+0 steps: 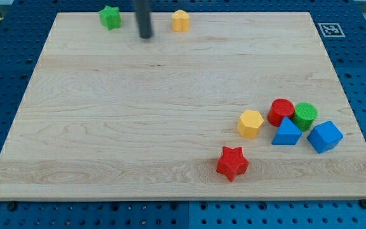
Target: Push the yellow heart towards the green star
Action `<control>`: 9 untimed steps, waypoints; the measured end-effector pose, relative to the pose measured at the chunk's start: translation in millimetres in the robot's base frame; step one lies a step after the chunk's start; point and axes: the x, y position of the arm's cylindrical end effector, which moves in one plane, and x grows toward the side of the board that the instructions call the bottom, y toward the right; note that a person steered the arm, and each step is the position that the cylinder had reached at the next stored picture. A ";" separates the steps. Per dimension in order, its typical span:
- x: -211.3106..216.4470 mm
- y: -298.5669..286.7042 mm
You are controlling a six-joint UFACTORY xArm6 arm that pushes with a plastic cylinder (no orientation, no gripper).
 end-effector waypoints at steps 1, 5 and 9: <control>10.0 88.1; -71.4 81.6; -45.4 71.8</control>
